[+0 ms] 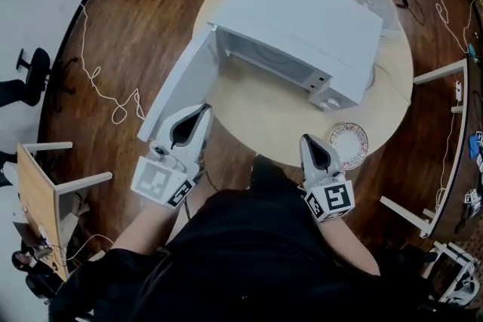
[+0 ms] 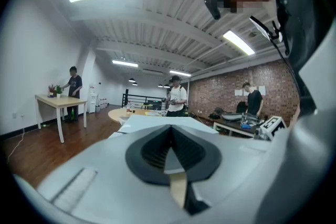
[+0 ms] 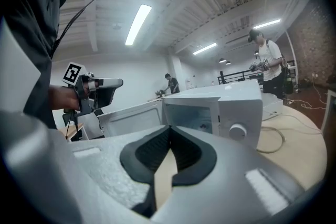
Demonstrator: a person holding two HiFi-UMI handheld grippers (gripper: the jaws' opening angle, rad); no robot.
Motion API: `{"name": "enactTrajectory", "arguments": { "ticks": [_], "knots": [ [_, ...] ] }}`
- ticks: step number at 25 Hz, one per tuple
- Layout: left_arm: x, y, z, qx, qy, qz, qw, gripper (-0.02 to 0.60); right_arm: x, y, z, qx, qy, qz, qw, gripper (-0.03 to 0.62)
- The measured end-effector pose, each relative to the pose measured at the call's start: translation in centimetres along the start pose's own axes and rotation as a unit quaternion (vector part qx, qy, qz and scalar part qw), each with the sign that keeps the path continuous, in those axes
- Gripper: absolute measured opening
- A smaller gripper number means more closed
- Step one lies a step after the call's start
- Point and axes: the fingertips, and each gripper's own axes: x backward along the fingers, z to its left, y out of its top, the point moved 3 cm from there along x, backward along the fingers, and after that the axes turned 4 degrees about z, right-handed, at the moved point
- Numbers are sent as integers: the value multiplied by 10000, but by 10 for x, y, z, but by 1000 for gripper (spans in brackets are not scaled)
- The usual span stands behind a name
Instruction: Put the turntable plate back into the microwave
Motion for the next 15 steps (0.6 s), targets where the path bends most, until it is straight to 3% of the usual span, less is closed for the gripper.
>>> {"name": "enactTrajectory", "arguments": {
  "ticks": [8,15],
  "knots": [
    [-52,28,7,-233,-154,152,9995,6,-14,4,-27,-356,-196,-127,9991,2],
    [-79,46,22,-314,-158,159,9993,6,-42,8,-40,-455,-82,-78,9989,2]
  ]
}}
